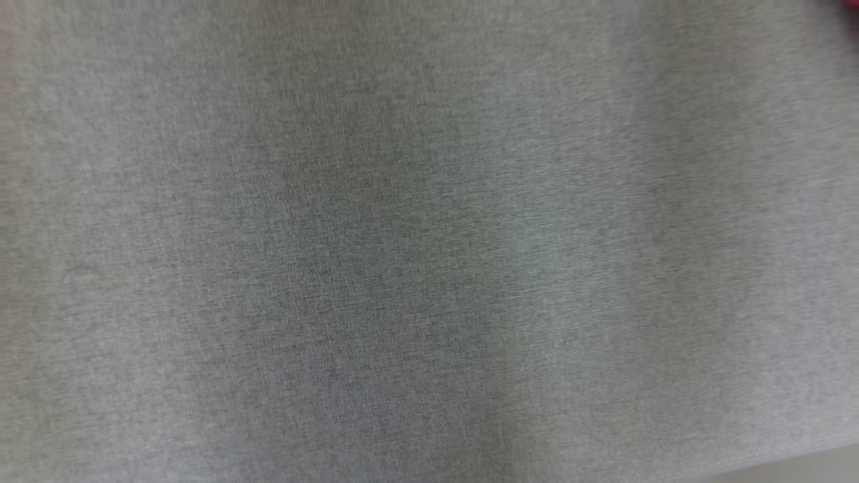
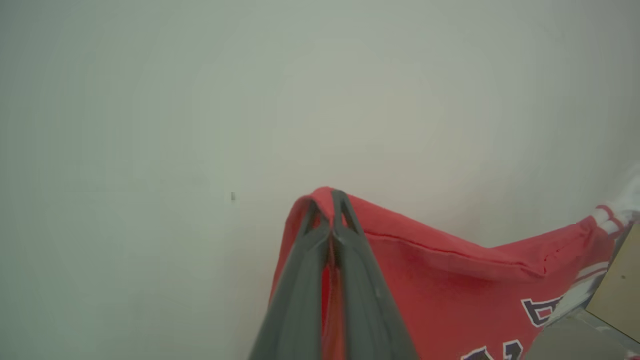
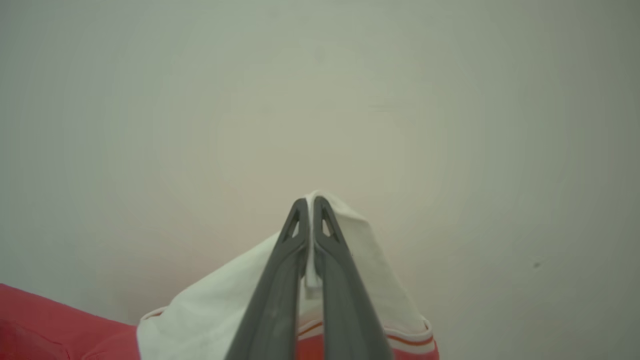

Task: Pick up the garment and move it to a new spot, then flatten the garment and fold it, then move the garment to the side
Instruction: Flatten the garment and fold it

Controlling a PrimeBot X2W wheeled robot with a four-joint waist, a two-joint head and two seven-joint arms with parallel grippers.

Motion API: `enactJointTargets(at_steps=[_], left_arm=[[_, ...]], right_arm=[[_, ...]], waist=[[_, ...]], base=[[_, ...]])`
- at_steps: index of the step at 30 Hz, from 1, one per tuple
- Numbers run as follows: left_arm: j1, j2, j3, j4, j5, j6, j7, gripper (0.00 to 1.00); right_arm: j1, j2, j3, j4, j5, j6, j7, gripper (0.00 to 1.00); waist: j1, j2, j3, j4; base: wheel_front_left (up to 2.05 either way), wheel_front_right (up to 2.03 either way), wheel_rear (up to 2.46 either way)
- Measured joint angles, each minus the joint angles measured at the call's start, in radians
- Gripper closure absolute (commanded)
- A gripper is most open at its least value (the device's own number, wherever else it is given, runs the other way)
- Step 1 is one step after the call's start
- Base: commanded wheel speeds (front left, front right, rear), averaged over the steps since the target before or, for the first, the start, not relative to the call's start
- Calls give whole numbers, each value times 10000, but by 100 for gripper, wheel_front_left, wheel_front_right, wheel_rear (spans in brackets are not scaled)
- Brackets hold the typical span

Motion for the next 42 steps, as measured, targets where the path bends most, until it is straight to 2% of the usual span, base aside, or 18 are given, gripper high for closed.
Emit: enactJointTargets(at_steps=[5, 9, 14, 18, 22, 26, 34, 42], left_arm=[[2157, 717, -123, -1227, -915, 2, -441, 100], [4032, 1041, -115, -2301, -1273, 13, -723, 100], [6380, 1519, 268, -3877, -1369, 633, -913, 100], [8518, 1653, 1179, -5329, -1220, 1271, -940, 100], [10800, 1457, 2127, -6520, -788, 1664, -941, 100], [12662, 1034, 3012, -7252, -251, 1835, -941, 100], [15197, 100, 3852, -7499, 510, 1494, -943, 100], [16761, -702, 3912, -7281, 1218, 1241, -955, 100]], right_arm=[[2250, -640, 309, -1726, 1162, 0, 249, 100], [4328, -1267, 451, -3181, 1781, 0, 546, 100], [6862, -1699, 351, -5120, 2197, 0, 995, 100], [8879, -1875, -36, -6489, 2167, 0, 1277, 100], [10926, -1885, -667, -7664, 1896, 0, 1505, 100], [12809, -1636, -1482, -8575, 1693, 0, 1848, 100], [16196, -642, -2612, -9856, 913, 0, 2370, 100], [18767, 176, -3526, -10414, 307, 0, 2495, 100]], waist=[[0, 0, -489, -31], [-1, 1, -916, -20], [-1, -1, -1464, -7], [-2, -1, -1865, -28], [-1, -1, -2238, -37], [-1, -1, -2557, -38], [-1, -1, -3105, 13], [-1, -2, -3629, 169]], base=[[0, 0, 0], [0, 0, 0], [0, 0, 0], [0, 0, 0], [0, 0, 0], [0, 0, 0], [0, 0, 0], [0, 0, 0]])
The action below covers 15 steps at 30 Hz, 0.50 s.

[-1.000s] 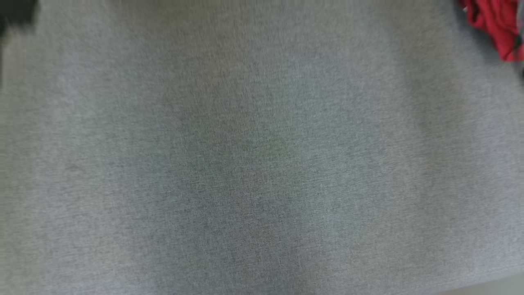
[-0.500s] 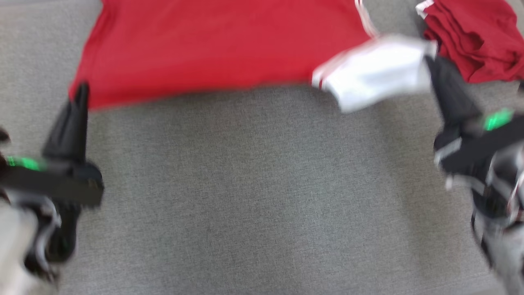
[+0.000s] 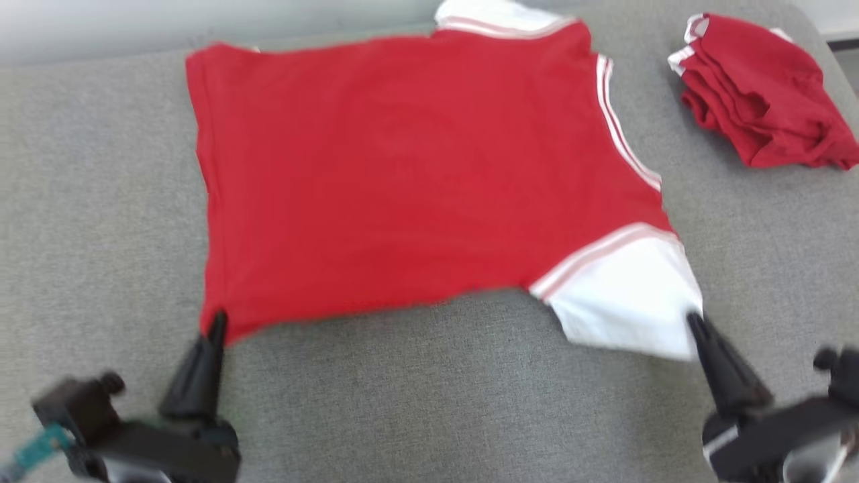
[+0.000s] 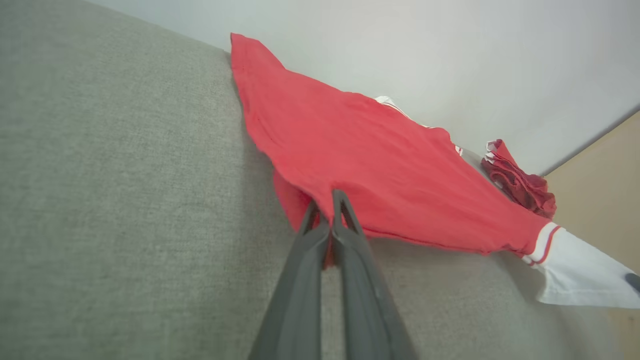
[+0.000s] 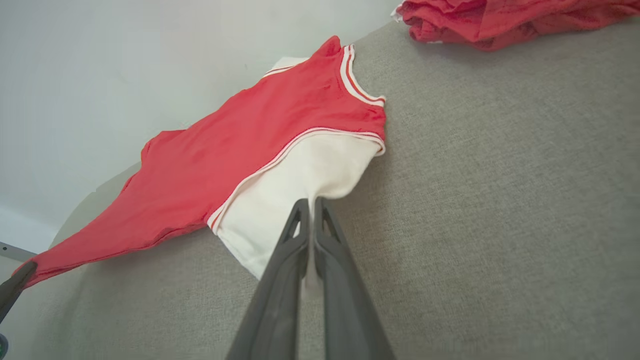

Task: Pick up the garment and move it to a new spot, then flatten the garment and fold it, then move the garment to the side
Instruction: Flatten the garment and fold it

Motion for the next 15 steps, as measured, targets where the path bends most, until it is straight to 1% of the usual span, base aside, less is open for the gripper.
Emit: enactJointTargets(at_steps=[2, 3, 4, 7, 8, 11, 15], left_arm=[[378, -196, 36, 71, 82, -25, 2, 100], [378, -196, 36, 71, 82, -25, 2, 100], [704, -339, 203, 188, 136, -121, 0, 100], [1247, -637, 539, 332, 186, -257, 0, 100], [1247, -637, 539, 332, 186, -257, 0, 100], [1867, -890, 805, 370, 378, -349, 0, 100], [2499, -1198, 897, 393, 656, -420, -2, 100]], right_arm=[[517, 188, -153, -71, -33, 0, 71, 100], [517, 188, -153, -71, -33, 0, 71, 100], [995, 276, -230, -167, -249, 0, 128, 100], [1554, 351, -249, -324, -564, 0, 249, 100], [1554, 351, -249, -324, -564, 0, 249, 100], [2003, 495, -234, -405, -660, 0, 510, 100], [2767, 616, -397, -437, -727, 0, 936, 100]], waist=[[0, 0, -127, 35], [0, 0, -127, 35], [0, 0, -247, 66], [0, 1, -403, 95], [0, 1, -403, 95], [1, 1, -554, 70], [0, 1, -804, 111]], base=[[0, 0, 0], [0, 0, 0], [0, 0, 0], [0, 0, 0], [0, 0, 0], [0, 0, 0], [0, 0, 0]])
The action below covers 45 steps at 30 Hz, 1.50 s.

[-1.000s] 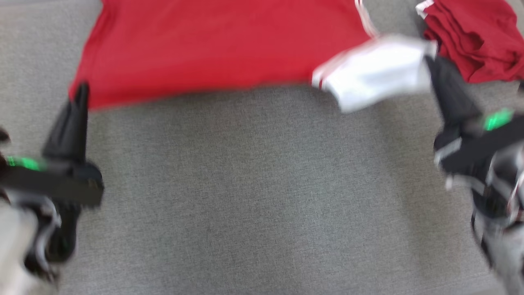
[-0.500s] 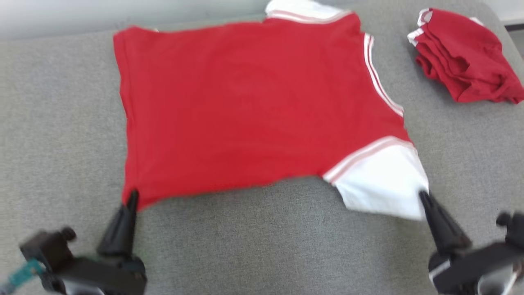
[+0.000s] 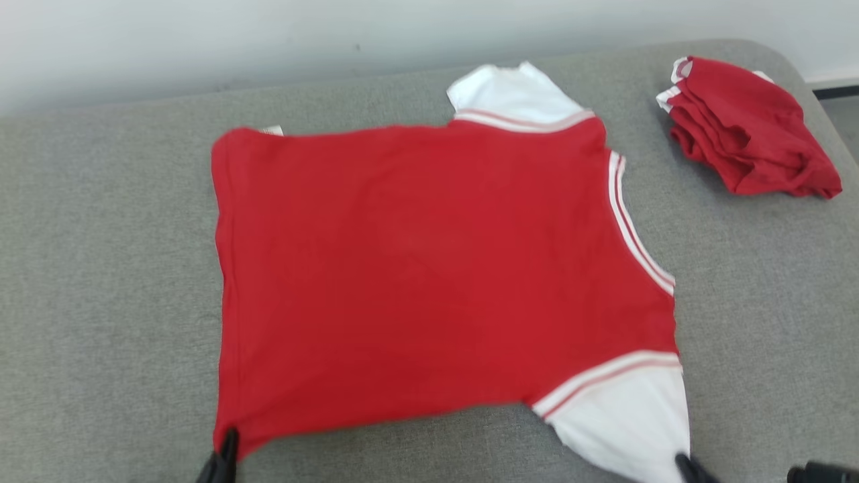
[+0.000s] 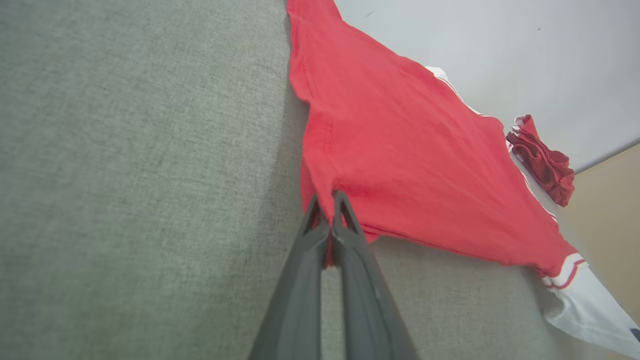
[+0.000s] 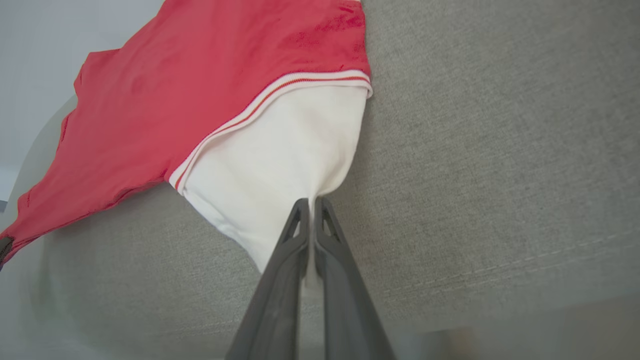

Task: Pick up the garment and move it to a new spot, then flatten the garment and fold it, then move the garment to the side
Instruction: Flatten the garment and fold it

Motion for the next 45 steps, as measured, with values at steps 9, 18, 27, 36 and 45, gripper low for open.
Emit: enactJointTargets(at_steps=[9, 18, 27, 36, 45], left_arm=[[940, -305, 42, 148, 230, -128, 0, 100], [345, -351, -196, 134, 926, -268, 0, 100], [-616, -115, -261, -466, 1327, -253, 65, 100], [-1756, -48, -510, -178, 1436, -410, 257, 100], [-3219, -150, -554, 1101, 1482, -585, 169, 100]], right_arm=[[1252, 48, -380, -370, -138, 0, 1538, 100], [344, 418, -802, -863, 155, 0, 1386, 100], [-1784, 291, -1379, -947, 608, 0, 1476, 100], [-3917, -150, -970, 387, 364, 0, 2006, 100], [-5580, -520, -387, 2531, 192, 0, 1517, 100]], waist=[[-1, 0, -369, 287], [1, 1, -168, 422], [2, 2, 44, 511], [2, 2, 251, 767], [3, 2, 543, 912]], base=[[0, 0, 0], [0, 0, 0], [0, 0, 0], [0, 0, 0], [0, 0, 0]])
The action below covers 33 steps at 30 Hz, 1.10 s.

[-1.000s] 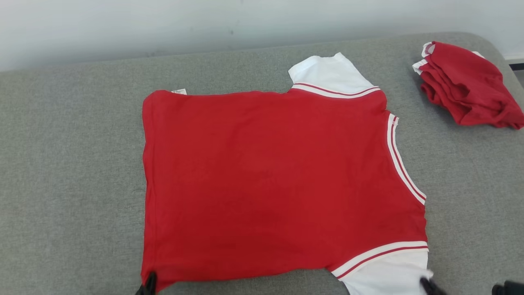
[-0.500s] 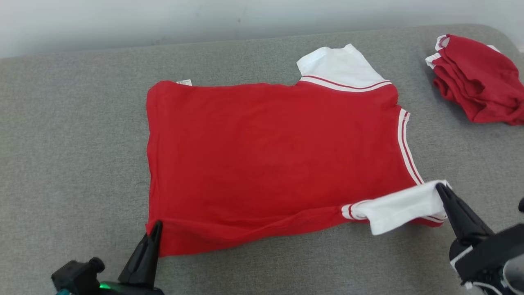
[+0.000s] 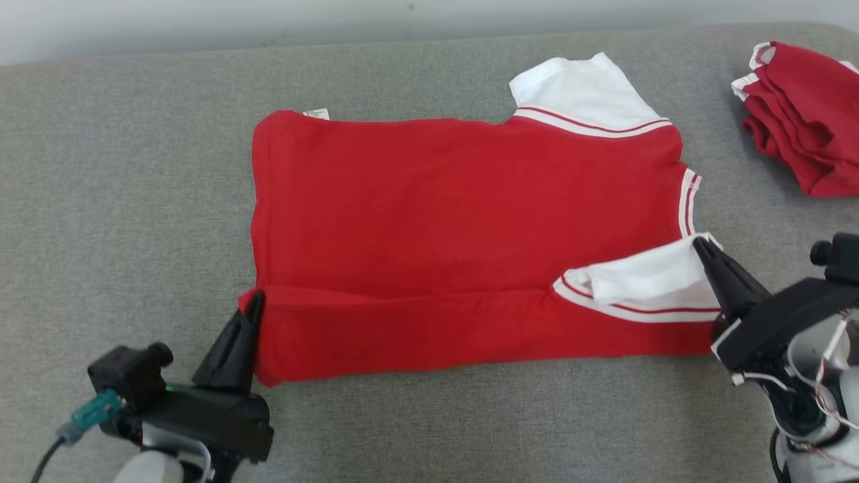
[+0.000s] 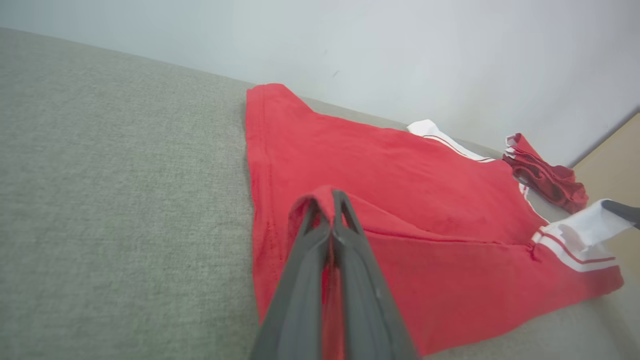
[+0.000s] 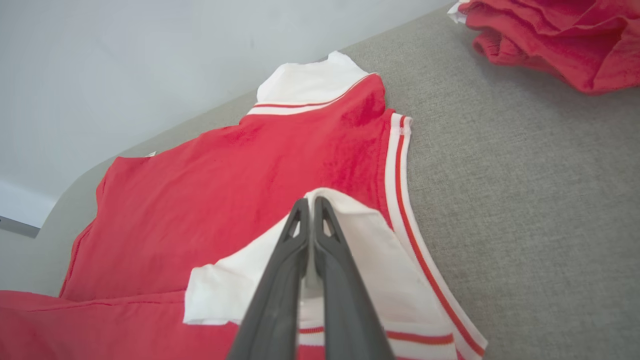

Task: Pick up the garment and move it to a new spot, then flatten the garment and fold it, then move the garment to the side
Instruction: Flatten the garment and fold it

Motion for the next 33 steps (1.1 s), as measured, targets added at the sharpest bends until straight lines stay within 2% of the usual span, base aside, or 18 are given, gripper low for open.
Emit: enactJointTargets(at_steps=[3, 4, 5, 6, 7, 8, 16, 21, 26, 29, 33], left_arm=[[-409, -50, 19, 485, -8, -73, -19, 100], [-507, -54, -17, 640, -6, -77, -21, 100], [-586, -67, -48, 782, 4, -82, -38, 100], [-657, -86, -71, 903, 48, -84, -69, 58], [-721, -86, -100, 1012, 121, -86, -92, 12], [-767, -82, -105, 1112, 169, -92, -96, 0], [-482, -192, 295, 1415, 253, -157, -151, 0], [232, -291, 274, 1141, 715, -157, -155, 0], [663, -541, 19, 1129, 1160, 130, -153, 0], [697, -451, -148, 1277, 1662, 336, -155, 0], [622, -441, -25, 1570, 1728, 504, -155, 0]], right_arm=[[-497, -36, 211, 702, 8, 0, -359, 100], [-629, -38, 286, 880, 10, 0, -543, 95], [-732, -81, 403, 1034, 12, 0, -675, 53], [-814, -111, 522, 1198, 29, 0, -765, 0], [-869, -150, 652, 1323, 40, 0, -915, 0], [-898, -234, 777, 1417, 6, 0, -1116, 0], [-409, -1220, 1712, 2013, -370, 0, -2673, 0], [308, -1494, 2096, 2155, -516, 0, -3375, 0], [727, -1592, 2349, 2466, -825, 0, -3845, 0], [735, -1609, 2499, 2660, -1081, 0, -4080, 0], [583, -1501, 2633, 3064, -1229, 0, -4234, 0]], waist=[[0, 0, 50, -83], [0, 0, 59, -119], [0, 0, 68, -154], [0, 0, 75, -184], [0, 0, 77, -211], [0, 0, 76, -238], [-1, 0, -232, -299], [-2, 0, -449, -295], [-2, 0, -489, -362], [-3, -1, -460, -439], [-2, 0, -316, -509]], base=[[0, 0, 0], [0, 0, 0], [0, 0, 0], [0, 0, 0], [0, 0, 0], [0, 0, 0], [0, 0, 0], [0, 0, 0], [0, 0, 0], [0, 0, 0], [0, 0, 0]])
